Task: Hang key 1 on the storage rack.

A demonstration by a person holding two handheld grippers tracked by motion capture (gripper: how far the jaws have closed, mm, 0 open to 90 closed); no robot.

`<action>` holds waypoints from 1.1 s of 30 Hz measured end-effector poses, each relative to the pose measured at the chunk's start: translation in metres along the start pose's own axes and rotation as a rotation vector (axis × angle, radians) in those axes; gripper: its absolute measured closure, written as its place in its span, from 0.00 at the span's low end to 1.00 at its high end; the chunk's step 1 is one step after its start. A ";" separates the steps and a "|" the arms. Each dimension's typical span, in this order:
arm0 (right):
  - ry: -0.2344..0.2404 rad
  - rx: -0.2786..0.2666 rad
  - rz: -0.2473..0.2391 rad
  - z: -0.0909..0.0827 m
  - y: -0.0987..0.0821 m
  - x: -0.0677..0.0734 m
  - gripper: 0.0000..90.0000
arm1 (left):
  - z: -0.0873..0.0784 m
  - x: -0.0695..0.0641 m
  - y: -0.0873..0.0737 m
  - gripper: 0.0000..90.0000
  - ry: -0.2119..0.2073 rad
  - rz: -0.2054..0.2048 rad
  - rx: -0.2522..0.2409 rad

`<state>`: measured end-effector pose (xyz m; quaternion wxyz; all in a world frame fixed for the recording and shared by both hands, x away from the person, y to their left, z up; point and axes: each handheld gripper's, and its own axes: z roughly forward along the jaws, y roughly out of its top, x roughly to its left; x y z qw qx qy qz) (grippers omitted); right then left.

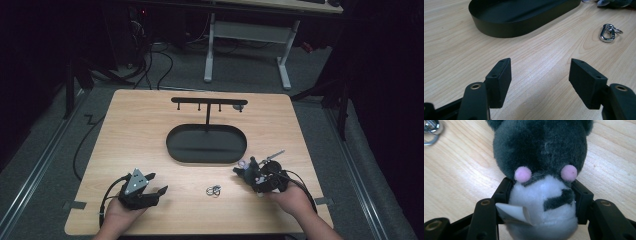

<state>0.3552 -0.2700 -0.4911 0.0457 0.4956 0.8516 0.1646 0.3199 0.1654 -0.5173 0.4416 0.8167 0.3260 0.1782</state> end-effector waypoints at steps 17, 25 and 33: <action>0.021 -0.027 -0.006 -0.018 0.002 0.000 0.52 | 0.000 -0.001 0.000 0.40 0.007 0.015 -0.001; 0.028 -0.045 -0.023 -0.023 0.003 0.000 0.52 | 0.000 -0.001 0.000 0.40 0.005 0.017 0.004; 0.028 -0.073 -0.028 -0.030 0.002 -0.001 0.52 | 0.001 -0.002 0.000 0.40 0.003 0.024 0.007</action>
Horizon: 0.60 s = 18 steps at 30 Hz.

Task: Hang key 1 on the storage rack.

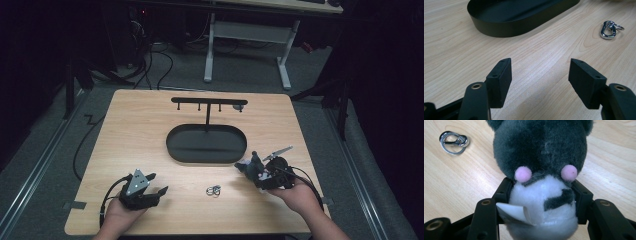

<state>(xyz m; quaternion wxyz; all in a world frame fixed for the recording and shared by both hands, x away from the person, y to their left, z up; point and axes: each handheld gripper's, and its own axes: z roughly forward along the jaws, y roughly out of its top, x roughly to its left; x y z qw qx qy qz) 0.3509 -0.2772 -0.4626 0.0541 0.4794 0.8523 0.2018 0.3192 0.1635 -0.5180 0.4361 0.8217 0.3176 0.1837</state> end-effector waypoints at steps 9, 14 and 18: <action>0.014 -0.004 0.016 -0.005 0.004 -0.001 0.52 | -0.001 0.000 0.000 0.40 0.002 0.003 -0.003; 0.016 -0.005 0.007 -0.007 0.007 -0.001 0.52 | -0.001 0.000 0.001 0.40 0.001 0.001 -0.004; 0.016 -0.004 0.008 -0.009 0.009 -0.001 0.52 | -0.001 0.000 0.001 0.40 0.002 0.003 -0.004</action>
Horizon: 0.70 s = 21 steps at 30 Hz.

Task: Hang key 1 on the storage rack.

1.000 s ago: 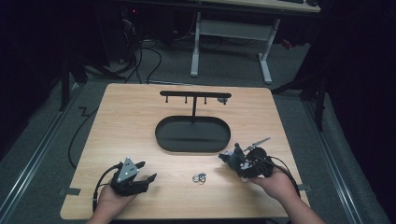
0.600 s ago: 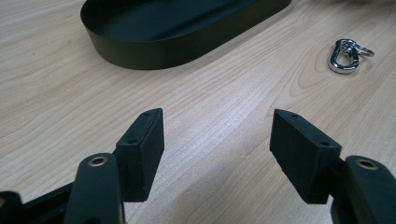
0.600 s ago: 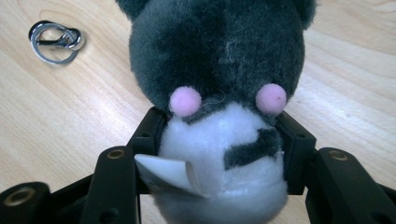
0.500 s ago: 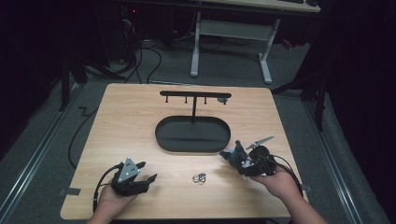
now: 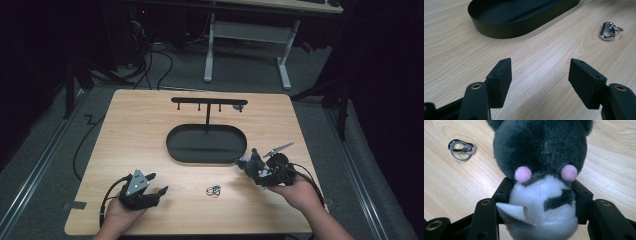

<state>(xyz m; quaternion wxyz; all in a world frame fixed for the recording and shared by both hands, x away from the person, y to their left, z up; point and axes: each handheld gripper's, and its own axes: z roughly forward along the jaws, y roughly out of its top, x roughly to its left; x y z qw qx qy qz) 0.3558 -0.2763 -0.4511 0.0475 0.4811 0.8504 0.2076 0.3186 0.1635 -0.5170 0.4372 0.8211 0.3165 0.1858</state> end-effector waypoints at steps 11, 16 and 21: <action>0.014 -0.013 0.012 -0.007 0.006 -0.002 0.52 | 0.000 0.000 0.000 0.40 -0.001 0.003 0.001; 0.023 -0.014 0.020 -0.011 0.010 -0.002 0.52 | 0.000 0.000 0.000 0.40 -0.001 0.003 0.000; 0.034 -0.034 0.026 -0.019 0.018 -0.002 0.52 | 0.000 -0.001 0.000 0.40 -0.003 0.003 -0.001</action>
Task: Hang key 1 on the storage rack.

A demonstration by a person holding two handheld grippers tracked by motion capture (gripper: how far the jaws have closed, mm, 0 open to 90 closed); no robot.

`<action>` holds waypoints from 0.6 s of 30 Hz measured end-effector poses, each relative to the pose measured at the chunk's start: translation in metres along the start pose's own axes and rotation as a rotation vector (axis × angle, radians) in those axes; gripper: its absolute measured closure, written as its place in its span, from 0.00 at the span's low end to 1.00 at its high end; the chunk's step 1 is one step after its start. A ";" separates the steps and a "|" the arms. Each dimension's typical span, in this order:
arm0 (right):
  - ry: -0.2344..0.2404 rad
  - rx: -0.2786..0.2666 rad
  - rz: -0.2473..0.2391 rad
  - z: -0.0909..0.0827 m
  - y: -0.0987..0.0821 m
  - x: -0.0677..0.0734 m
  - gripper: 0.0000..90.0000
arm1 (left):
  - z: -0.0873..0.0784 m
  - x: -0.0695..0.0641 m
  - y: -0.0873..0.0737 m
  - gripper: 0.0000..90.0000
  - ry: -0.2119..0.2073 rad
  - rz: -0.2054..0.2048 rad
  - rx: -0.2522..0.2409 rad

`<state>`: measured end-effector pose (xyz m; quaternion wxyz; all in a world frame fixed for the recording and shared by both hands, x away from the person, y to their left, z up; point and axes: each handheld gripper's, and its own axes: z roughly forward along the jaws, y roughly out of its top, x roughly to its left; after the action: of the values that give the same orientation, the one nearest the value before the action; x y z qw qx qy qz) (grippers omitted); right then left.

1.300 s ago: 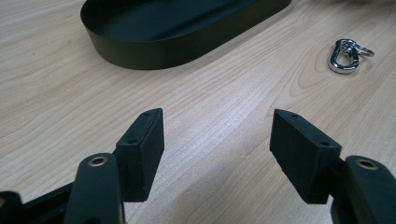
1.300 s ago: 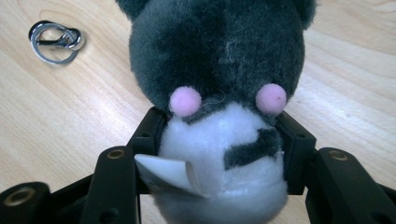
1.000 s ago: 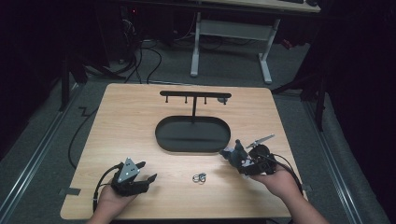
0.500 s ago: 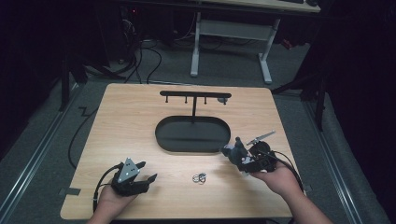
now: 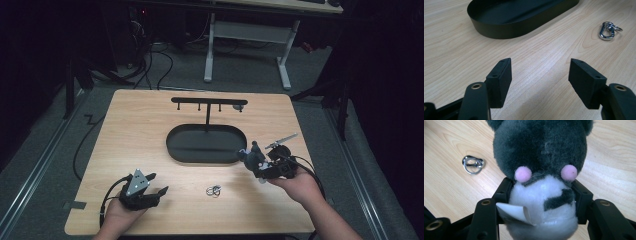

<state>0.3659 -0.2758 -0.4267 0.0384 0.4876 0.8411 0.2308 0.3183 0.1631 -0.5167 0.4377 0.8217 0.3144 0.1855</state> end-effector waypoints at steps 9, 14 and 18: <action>-0.003 -0.011 -0.014 -0.008 0.015 0.001 0.52 | 0.000 -0.001 0.000 0.40 0.004 0.004 0.000; -0.002 -0.020 -0.013 -0.013 0.023 0.000 0.52 | 0.000 0.000 -0.001 0.40 0.004 0.005 0.002; -0.004 -0.021 -0.022 -0.016 0.030 0.000 0.52 | 0.000 0.000 -0.001 0.40 0.004 0.005 -0.001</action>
<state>0.3849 -0.2689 -0.3993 0.0478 0.4784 0.8439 0.2379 0.3176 0.1631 -0.5173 0.4368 0.8219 0.3132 0.1886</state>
